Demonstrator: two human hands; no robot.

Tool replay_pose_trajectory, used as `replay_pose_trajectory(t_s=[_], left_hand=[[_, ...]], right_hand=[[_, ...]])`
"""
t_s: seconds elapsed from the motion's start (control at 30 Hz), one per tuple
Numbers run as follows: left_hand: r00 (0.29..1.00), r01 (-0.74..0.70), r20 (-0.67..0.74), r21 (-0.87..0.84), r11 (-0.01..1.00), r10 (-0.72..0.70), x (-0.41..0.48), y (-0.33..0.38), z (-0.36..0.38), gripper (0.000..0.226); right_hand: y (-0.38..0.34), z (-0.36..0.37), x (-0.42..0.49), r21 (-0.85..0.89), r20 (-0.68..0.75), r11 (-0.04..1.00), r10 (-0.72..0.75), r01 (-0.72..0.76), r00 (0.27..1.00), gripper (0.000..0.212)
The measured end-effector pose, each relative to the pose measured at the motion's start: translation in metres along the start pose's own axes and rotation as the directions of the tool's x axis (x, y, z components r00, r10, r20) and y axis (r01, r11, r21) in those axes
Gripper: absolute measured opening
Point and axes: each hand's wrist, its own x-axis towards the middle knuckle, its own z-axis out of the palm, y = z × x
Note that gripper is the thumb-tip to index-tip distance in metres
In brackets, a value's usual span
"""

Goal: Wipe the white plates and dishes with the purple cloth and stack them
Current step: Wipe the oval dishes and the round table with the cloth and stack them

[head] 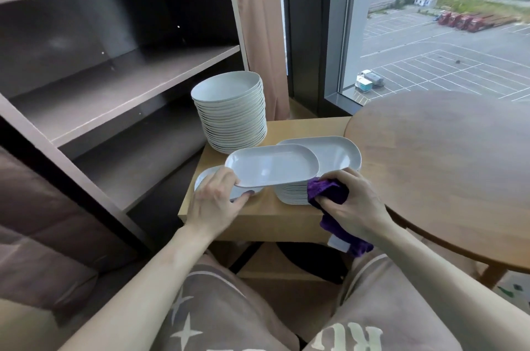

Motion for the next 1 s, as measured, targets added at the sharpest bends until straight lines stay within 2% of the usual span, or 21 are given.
replay_pose_trajectory(t_s=[0.17, 0.33, 0.5, 0.77, 1.0], left_hand=[[0.995, 0.070, -0.071, -0.006, 0.998, -0.070, -0.017, -0.022, 0.001, 0.028], [0.959, 0.255, -0.102, -0.082, 0.963, -0.263, -0.034, -0.058, -0.001, 0.025], [0.902, 0.418, -0.068, -0.117, 0.901, -0.427, -0.043, -0.085, 0.008, 0.024], [0.864, 0.498, 0.100, -0.025, 0.867, -0.494, -0.053, -0.082, 0.033, 0.025], [0.846, 0.520, 0.143, -0.005, 0.854, -0.514, -0.055, -0.084, 0.039, 0.025]], right_hand=[[-0.001, 0.006, -0.005, -0.006, 0.015, 0.999, -0.034, 0.034, 0.999, 0.031], [-0.001, 0.008, -0.008, 0.013, 0.019, 0.999, -0.051, 0.050, 0.999, 0.030], [-0.003, 0.011, -0.009, 0.028, 0.016, 0.999, -0.043, 0.042, 0.999, 0.030], [-0.004, 0.008, -0.009, 0.042, 0.005, 0.999, -0.026, 0.026, 1.000, 0.031], [-0.007, 0.008, -0.008, 0.067, 0.012, 0.997, -0.026, 0.025, 1.000, 0.028]])
